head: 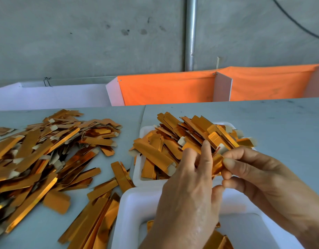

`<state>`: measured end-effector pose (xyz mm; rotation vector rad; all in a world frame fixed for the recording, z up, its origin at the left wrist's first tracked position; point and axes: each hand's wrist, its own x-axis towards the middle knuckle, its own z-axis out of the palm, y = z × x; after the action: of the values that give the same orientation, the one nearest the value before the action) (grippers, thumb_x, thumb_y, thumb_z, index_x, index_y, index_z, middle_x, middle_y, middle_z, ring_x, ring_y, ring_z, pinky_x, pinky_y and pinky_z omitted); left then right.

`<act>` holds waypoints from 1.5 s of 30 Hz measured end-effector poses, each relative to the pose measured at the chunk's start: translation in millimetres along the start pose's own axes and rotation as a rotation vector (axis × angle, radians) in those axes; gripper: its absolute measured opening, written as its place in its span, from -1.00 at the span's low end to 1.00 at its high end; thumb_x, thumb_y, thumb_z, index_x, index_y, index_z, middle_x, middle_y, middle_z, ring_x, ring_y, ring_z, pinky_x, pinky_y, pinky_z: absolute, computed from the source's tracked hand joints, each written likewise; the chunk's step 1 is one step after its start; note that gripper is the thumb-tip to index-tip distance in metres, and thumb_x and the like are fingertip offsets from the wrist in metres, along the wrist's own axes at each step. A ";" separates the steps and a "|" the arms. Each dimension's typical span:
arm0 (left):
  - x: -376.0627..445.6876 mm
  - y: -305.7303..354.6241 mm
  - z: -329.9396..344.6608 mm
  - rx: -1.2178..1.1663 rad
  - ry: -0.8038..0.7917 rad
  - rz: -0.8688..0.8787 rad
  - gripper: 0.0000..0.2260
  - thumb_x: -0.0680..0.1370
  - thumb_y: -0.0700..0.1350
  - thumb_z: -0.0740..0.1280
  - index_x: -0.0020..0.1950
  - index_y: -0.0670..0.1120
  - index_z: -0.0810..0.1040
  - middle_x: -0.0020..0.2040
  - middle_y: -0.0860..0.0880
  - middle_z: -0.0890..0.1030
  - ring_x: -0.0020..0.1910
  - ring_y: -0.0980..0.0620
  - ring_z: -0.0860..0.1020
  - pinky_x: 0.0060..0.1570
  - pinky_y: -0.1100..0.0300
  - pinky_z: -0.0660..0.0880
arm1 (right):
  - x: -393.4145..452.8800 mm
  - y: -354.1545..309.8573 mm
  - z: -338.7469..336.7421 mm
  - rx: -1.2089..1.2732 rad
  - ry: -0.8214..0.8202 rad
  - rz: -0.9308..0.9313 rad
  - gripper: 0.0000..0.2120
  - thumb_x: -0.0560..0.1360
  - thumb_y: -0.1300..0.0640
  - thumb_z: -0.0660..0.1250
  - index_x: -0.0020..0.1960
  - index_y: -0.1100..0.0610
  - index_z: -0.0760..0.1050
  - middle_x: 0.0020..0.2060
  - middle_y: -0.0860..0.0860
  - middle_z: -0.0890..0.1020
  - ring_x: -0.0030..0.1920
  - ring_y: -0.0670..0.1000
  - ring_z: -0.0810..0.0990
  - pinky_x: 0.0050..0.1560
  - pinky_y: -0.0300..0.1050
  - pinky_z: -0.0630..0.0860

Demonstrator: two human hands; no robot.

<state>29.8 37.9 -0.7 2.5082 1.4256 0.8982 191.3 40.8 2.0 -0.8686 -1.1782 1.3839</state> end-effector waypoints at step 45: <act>0.9 -6.6 -11.0 -0.407 0.044 -0.020 -0.66 0.58 -0.05 0.26 0.36 0.18 0.43 0.19 0.34 0.47 0.20 0.40 0.38 0.11 0.59 0.30 | 1.7 -12.6 -14.6 -0.047 -0.125 -0.042 -0.48 0.09 -0.09 0.64 -0.07 0.16 0.64 -0.27 0.09 0.61 -0.31 0.00 0.59 -0.37 -0.20 0.53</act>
<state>19.2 40.3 6.2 2.1802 1.1367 1.1156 208.2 44.4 10.7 -0.7950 -1.3213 1.3978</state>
